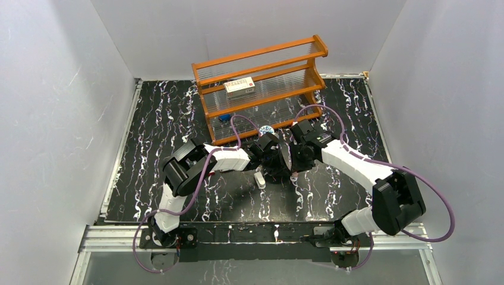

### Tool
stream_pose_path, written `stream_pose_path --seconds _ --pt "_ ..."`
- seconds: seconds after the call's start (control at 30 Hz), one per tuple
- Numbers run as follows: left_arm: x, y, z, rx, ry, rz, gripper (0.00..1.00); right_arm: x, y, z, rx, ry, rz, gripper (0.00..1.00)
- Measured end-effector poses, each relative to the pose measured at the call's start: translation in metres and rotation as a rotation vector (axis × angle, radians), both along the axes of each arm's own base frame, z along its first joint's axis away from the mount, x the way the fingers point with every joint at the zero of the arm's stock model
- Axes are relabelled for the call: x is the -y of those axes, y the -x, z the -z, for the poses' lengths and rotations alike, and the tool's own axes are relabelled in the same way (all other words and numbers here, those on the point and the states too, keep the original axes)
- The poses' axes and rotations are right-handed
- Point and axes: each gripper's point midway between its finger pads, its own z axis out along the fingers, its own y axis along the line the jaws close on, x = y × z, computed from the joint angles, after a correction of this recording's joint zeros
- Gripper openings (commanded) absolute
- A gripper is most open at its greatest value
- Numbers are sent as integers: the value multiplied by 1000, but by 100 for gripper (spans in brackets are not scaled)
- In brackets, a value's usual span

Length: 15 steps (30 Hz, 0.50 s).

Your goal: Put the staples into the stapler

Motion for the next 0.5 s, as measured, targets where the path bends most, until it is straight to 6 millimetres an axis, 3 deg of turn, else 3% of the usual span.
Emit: stream_pose_path --seconds 0.27,0.5 --pt "0 0 0 0 0 0 0 11 15 22 -54 39 21 28" --pt "0 0 0 3 -2 0 0 8 25 41 -115 33 25 24"
